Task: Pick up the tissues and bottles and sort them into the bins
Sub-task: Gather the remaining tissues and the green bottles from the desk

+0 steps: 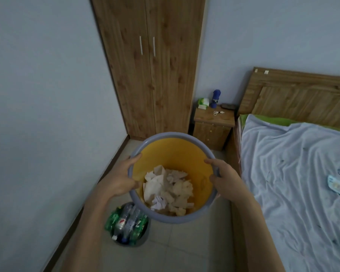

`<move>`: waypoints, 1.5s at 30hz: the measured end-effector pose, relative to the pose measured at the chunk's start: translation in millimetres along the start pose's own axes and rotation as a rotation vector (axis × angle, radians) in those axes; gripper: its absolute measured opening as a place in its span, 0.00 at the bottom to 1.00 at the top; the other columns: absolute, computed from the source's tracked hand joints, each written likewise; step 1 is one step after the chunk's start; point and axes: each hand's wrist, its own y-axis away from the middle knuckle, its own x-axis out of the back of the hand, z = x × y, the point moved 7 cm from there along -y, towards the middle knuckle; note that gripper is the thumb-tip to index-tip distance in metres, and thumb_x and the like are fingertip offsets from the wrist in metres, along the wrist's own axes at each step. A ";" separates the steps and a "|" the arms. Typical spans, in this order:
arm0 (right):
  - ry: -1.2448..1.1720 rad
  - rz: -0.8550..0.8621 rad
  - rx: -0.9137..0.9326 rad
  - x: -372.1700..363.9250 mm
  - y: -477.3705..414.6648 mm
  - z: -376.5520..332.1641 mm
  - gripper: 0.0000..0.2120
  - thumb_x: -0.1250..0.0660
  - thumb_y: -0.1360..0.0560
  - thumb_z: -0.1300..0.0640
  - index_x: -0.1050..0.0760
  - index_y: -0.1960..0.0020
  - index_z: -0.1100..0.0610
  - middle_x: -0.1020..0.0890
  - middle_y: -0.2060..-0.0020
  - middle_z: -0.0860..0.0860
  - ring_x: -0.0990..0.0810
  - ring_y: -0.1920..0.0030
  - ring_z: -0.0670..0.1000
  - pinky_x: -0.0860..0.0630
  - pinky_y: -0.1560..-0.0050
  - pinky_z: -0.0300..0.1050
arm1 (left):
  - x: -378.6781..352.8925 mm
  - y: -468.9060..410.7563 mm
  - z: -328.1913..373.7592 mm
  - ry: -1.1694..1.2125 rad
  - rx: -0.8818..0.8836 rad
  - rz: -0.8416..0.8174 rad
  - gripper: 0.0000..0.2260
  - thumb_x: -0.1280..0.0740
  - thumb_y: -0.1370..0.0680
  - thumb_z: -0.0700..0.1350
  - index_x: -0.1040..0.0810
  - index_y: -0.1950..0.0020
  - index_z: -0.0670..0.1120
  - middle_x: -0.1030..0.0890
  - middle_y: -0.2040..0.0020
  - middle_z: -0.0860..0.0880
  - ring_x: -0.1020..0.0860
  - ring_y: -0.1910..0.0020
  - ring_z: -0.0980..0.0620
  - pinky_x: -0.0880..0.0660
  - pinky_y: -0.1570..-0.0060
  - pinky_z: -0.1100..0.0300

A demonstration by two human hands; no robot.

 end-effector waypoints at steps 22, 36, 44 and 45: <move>0.162 -0.026 -0.046 -102.8 -428.9 30.1 0.28 0.36 0.20 0.67 0.31 0.22 0.51 0.28 0.29 0.51 0.24 0.35 0.55 0.22 0.46 0.48 | 71.0 -408.9 -127.4 -0.034 0.043 0.016 0.49 0.18 0.33 0.39 0.38 0.16 0.51 0.32 0.27 0.51 0.30 0.28 0.51 0.31 0.30 0.57; 0.154 -0.220 -0.118 -387.7 -590.6 249.3 0.25 0.38 0.21 0.65 0.27 0.26 0.52 0.27 0.29 0.54 0.23 0.35 0.59 0.21 0.39 0.57 | -98.3 -572.6 -454.0 -0.040 0.232 -0.024 0.52 0.29 0.42 0.61 0.38 0.18 0.54 0.32 0.26 0.44 0.29 0.29 0.45 0.28 0.32 0.46; 0.098 -0.400 -0.189 -537.0 -619.4 356.3 0.28 0.38 0.21 0.64 0.32 0.22 0.49 0.31 0.24 0.54 0.27 0.29 0.60 0.25 0.32 0.57 | -190.2 -598.9 -598.0 0.018 0.338 -0.033 0.51 0.33 0.43 0.62 0.38 0.19 0.57 0.29 0.27 0.43 0.29 0.28 0.40 0.28 0.30 0.42; 0.081 -0.409 -0.193 -548.7 -621.8 361.3 0.28 0.38 0.21 0.64 0.32 0.22 0.50 0.32 0.24 0.54 0.27 0.28 0.61 0.25 0.31 0.57 | -194.1 -600.7 -596.9 0.036 0.332 -0.028 0.46 0.34 0.43 0.61 0.36 0.22 0.65 0.29 0.29 0.45 0.29 0.29 0.43 0.29 0.29 0.44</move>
